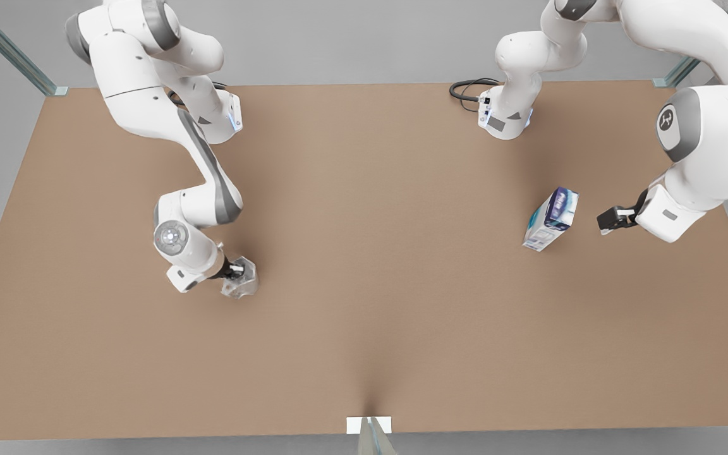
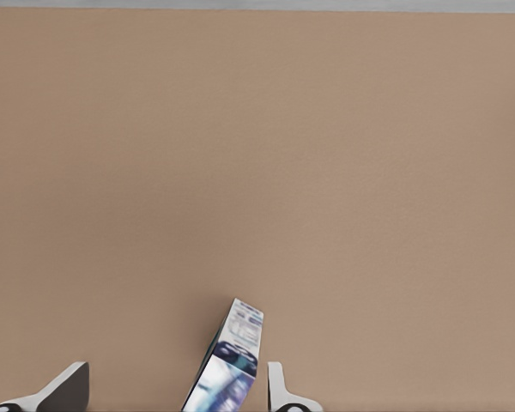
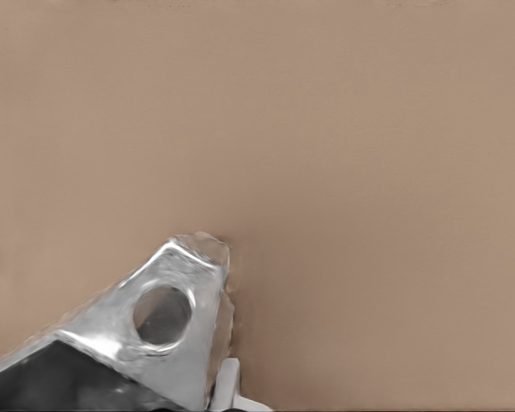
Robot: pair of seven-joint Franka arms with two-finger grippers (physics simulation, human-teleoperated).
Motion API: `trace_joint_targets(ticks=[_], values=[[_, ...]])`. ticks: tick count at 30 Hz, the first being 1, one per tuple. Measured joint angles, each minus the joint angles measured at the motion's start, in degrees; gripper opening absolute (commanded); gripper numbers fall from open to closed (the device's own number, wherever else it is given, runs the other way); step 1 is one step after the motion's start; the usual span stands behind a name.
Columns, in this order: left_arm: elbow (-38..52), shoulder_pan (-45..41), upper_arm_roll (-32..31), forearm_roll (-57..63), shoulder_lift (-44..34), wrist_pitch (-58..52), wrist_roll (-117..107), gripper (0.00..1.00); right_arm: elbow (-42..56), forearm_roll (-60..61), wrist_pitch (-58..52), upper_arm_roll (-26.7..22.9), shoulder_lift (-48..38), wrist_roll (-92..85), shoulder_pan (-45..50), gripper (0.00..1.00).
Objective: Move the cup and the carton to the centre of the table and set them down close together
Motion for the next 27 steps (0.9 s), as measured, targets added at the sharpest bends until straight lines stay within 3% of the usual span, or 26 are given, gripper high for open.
trace_joint_targets(ticks=[1, 6, 7, 10, 11, 19, 20, 23, 24, 25, 27], values=[[0.0, 0.0, 0.0, 0.0, 0.0, 0.0, 0.0, 1.00, 7.7, 0.0, -6.0, -0.2, 3.8, 3.1, 3.4, 0.21], [0.0, 0.0, 0.0, 0.0, 0.2, 0.0, 0.0, 1.00, 21.6, 0.1, -6.9, -0.6, 11.2, 18.1, 15.0, 0.21], [0.0, 0.0, 0.0, 0.0, 0.3, 0.0, 0.0, 1.00, 29.0, -0.3, -9.3, -0.7, 15.8, 20.7, 18.9, 0.21], [0.0, 0.0, -0.1, 0.8, 0.3, -0.1, 0.1, 1.00, 40.0, -0.2, -8.9, -3.2, 23.9, 24.0, 24.2, 0.21], [0.0, 0.0, -0.1, 1.0, 0.4, -0.3, 0.1, 1.00, 44.7, -0.1, -8.9, -6.3, 27.5, 25.1, 27.4, 0.21], [0.0, 0.0, -0.4, 1.4, 0.2, -1.5, 1.1, 1.00, 47.7, 0.0, -1.9, -7.3, 32.8, 29.4, 31.3, 0.21], [0.0, -0.1, -0.4, 1.4, 0.2, -1.6, 1.9, 1.00, 47.7, -0.1, -2.3, -7.3, 32.8, 29.4, 31.3, 0.27], [0.0, -0.2, -1.2, 1.3, 0.0, -2.6, 3.2, 1.00, 47.6, -0.3, -2.0, -7.3, 32.8, 29.5, 31.3, 0.56], [0.0, 0.0, -1.2, 1.3, 0.0, -3.1, 4.1, 1.00, 47.6, -0.4, -1.8, -7.3, 33.0, 29.5, 31.3, 0.58], [0.0, -0.1, -1.3, 1.3, 0.1, -3.4, 4.4, 1.00, 47.5, -0.3, -1.2, -7.2, 33.4, 29.6, 31.4, 0.68], [-0.2, 0.0, -1.4, 1.3, -0.3, -3.4, 4.4, 1.00, 47.5, -0.4, -0.1, -7.3, 34.1, 29.8, 31.8, 0.68]])
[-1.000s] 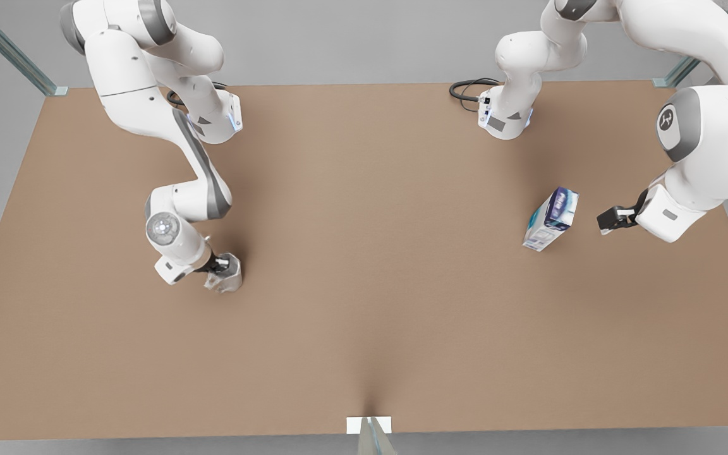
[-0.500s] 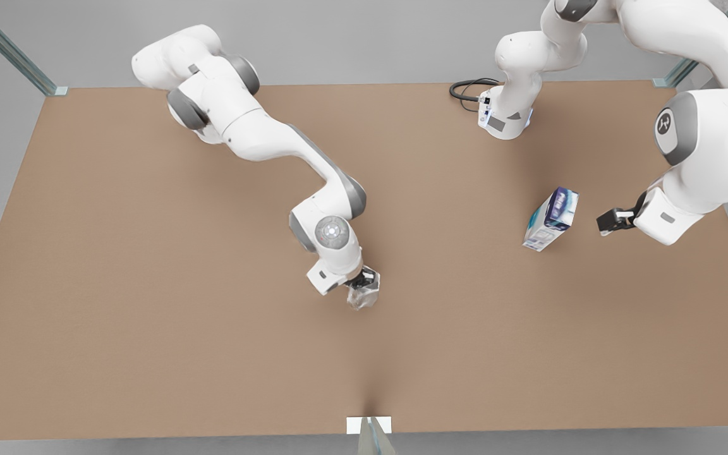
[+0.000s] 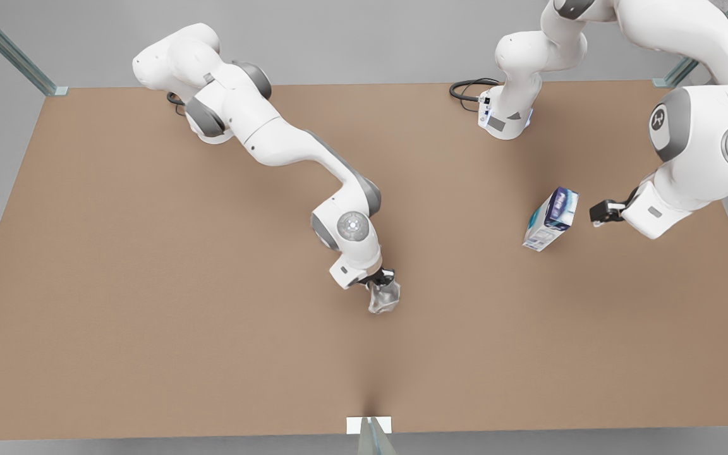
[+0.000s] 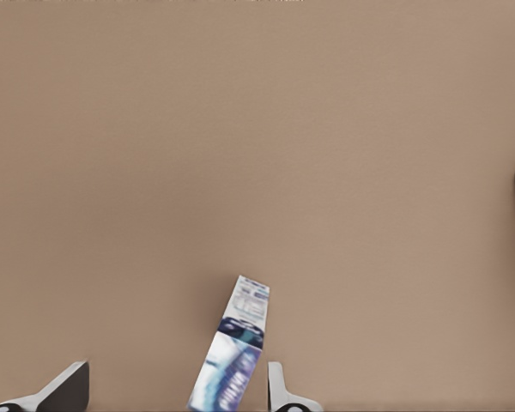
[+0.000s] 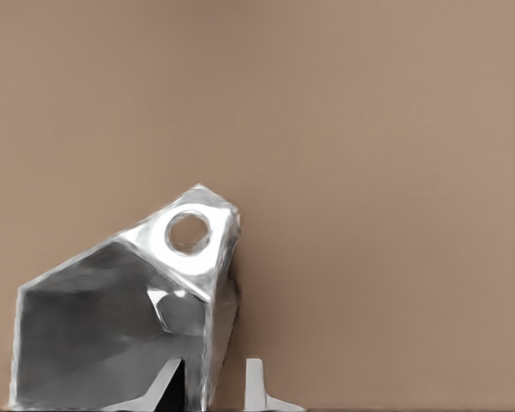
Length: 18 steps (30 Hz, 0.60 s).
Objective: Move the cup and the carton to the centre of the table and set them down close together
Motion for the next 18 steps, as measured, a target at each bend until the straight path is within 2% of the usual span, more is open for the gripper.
trace_joint_targets(ticks=[4, 6, 8, 11, 12, 13, 15, 16, 18], values=[[-5.5, 0.0, 0.0, -0.1, -2.1, 0.7, 5.7, 1.00, 0.1, 0.1, 0.3, -0.6, 0.5, 0.0, 0.3, 0.69], [-10.1, -0.2, 0.0, -0.1, -6.0, 1.9, 5.8, 1.00, 0.1, 0.1, -0.4, -0.7, -0.2, 0.0, 0.3, 0.81], [-16.7, -0.3, 0.0, 0.0, -10.4, 4.2, 9.1, 1.00, -0.2, 0.1, -1.1, -0.8, -2.5, 0.0, 0.3, 0.84], [-30.0, -0.7, 0.4, 0.0, -17.5, 11.0, 11.8, 1.00, -4.6, 0.0, -1.0, -2.9, -9.0, -0.3, 0.3, 0.88], [-32.0, -0.2, 0.7, 0.0, -17.5, 11.6, 14.6, 1.00, -10.5, -1.2, -0.5, -3.4, -13.6, 0.0, -0.2, 1.00], [-33.6, 0.4, 0.7, 0.0, -17.3, 12.8, 14.8, 1.00, -14.8, -1.7, -0.3, -4.3, -17.0, -0.8, -1.0, 1.00], [-34.6, -0.1, 0.7, -0.1, -16.1, 13.5, 14.9, 1.00, -16.0, -0.6, -2.6, -7.8, -21.4, -8.9, -4.7, 1.00], [-36.3, -0.3, 0.7, -0.1, -16.4, 14.7, 14.8, 1.00, -16.9, 0.3, -7.3, -8.0, -25.5, -18.9, -7.9, 1.00], [-38.8, -0.2, 0.7, -0.3, -17.0, 16.1, 14.8, 1.00, -20.0, 0.4, -17.2, -8.0, -33.1, -25.4, -15.6, 1.00]])
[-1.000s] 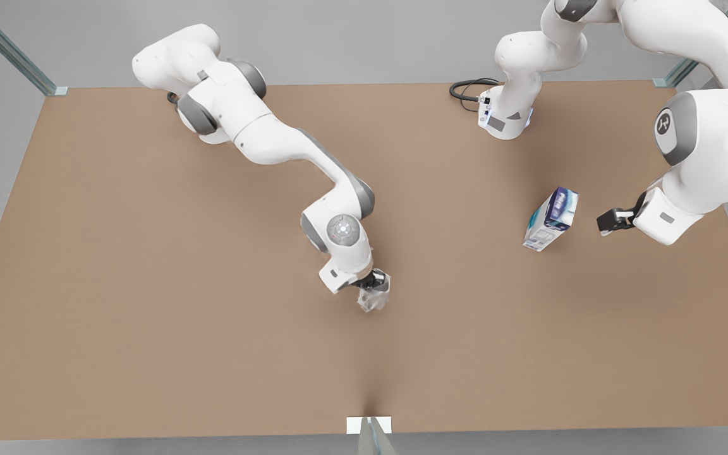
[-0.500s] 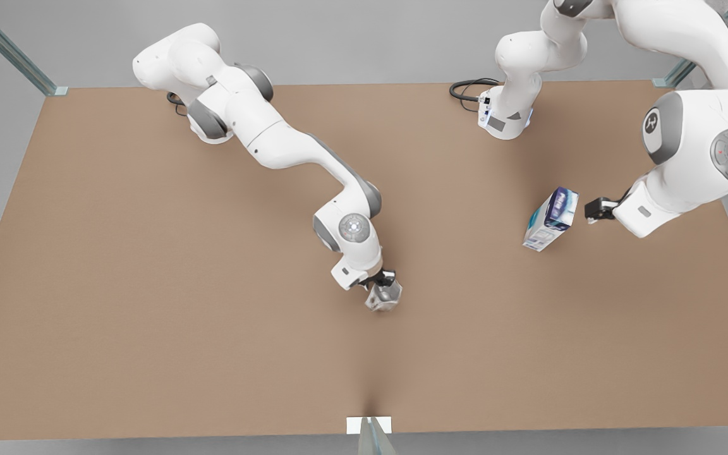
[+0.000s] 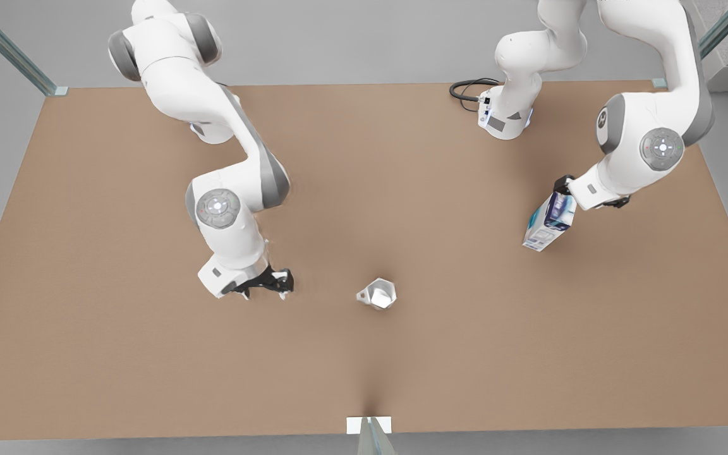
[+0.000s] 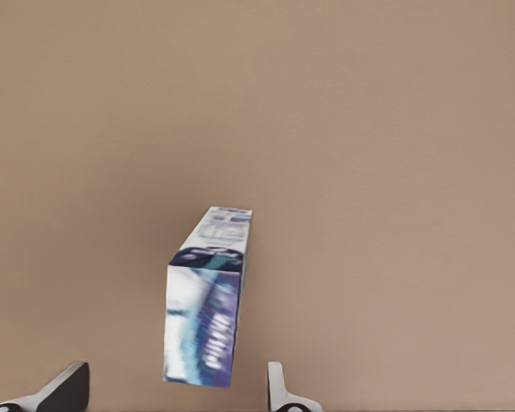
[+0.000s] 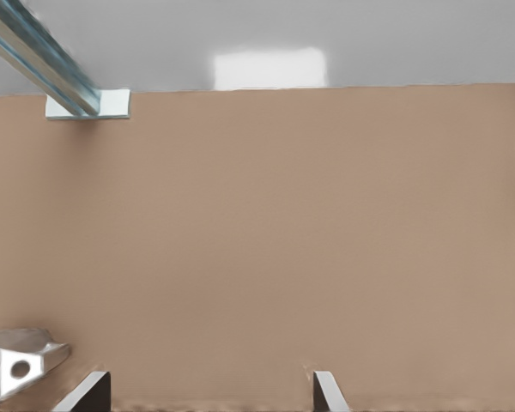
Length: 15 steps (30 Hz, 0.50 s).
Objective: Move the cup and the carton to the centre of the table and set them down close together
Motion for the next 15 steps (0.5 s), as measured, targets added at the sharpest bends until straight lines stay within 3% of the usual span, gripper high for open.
trace_joint_targets(ticks=[1, 4, 9, 15], values=[[-4.0, 0.2, 0.0, -0.1, -1.8, 3.6, 0.0, 1.00, -8.7, -0.1, -0.6, 0.4, -8.6, -10.6, -7.9, 1.00], [-6.6, 0.3, 0.8, -0.3, -1.5, 5.5, 0.1, 1.00, -17.0, -0.1, -4.6, 0.5, -20.1, -25.2, -19.9, 1.00], [-8.8, 0.2, 0.8, -0.4, -1.0, 3.3, 0.7, 1.00, 0.3, 0.1, -12.1, 1.2, -8.4, -25.8, -22.5, 1.00], [-8.7, 0.4, 3.9, -0.4, 1.7, 3.7, 1.8, 1.00, -0.7, 0.4, -7.9, 1.3, -7.6, -25.4, -21.0, 1.00]])
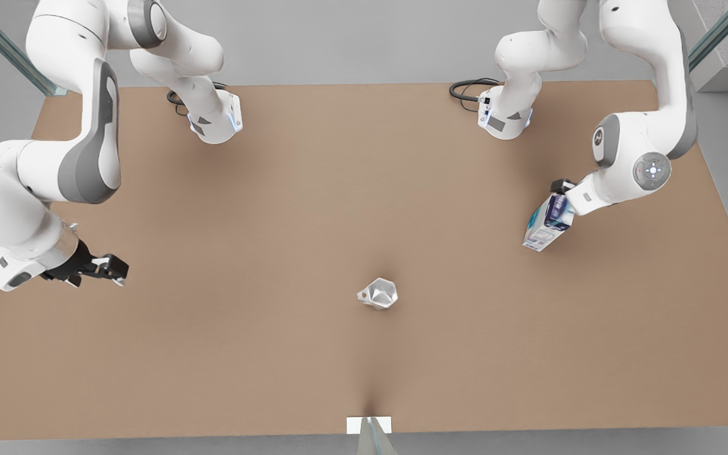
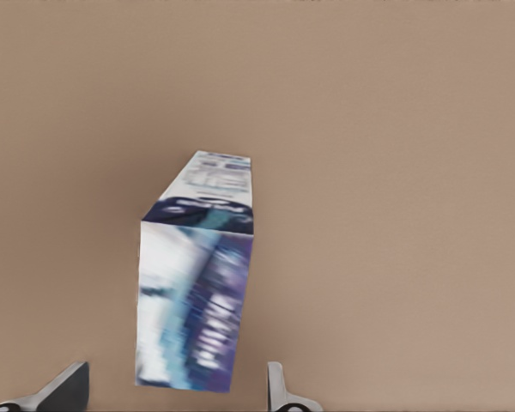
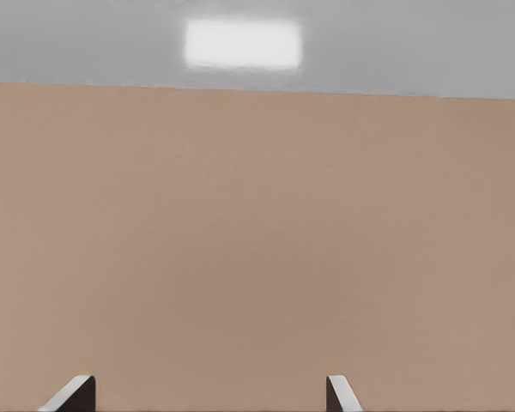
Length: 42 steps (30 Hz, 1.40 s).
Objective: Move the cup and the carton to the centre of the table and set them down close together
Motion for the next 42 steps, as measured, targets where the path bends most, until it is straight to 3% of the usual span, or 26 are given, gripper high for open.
trace_joint_targets(ticks=[13, 15, 19, 29, 31, 33, 35, 37, 42], values=[[0.1, -0.6, 0.0, 0.0, 6.6, 3.8, -0.1, 1.00, 0.1, 1.5, 1.5, -0.5, 0.5, 0.3, -0.6, 1.00], [0.1, 0.2, 0.0, 0.0, 7.3, 3.9, -0.3, 0.80, 0.1, 1.7, 1.6, -0.5, 0.6, 0.3, -0.6, 1.00], [0.2, -0.7, 0.0, 0.0, 8.1, 4.4, -0.3, 0.66, 0.1, 1.6, 1.0, -0.4, 0.9, 0.4, -0.5, 1.00], [2.7, 0.3, -0.7, 0.4, 6.5, 1.6, -2.6, 0.65, 0.6, 1.1, 1.3, -0.5, 0.8, 0.4, -1.0, 1.00], [7.5, 4.2, -6.3, 0.5, 5.2, -5.1, -7.7, 0.66, 0.8, 0.9, 1.3, -0.5, 0.8, 0.3, -1.1, 1.00], [12.4, 8.9, -16.0, 0.1, 5.9, -10.4, -17.8, 0.66, 0.8, 1.4, 1.3, -0.7, 0.8, 0.4, -1.3, 1.00], [16.9, 5.6, -22.7, -1.6, 8.6, -11.1, -26.5, 0.66, 0.8, 1.0, 1.4, -0.6, 0.8, 0.3, -1.2, 1.00], [25.5, -3.3, -30.3, -3.0, 15.7, -12.7, -39.1, 0.66, 0.8, 1.5, 1.4, -0.7, 0.8, 0.4, -1.5, 1.00], [40.9, -14.2, -32.0, -4.9, 30.3, -11.9, -58.4, 0.66, 0.8, 1.5, 1.4, -0.6, 0.8, 0.4, -1.5, 1.00]])
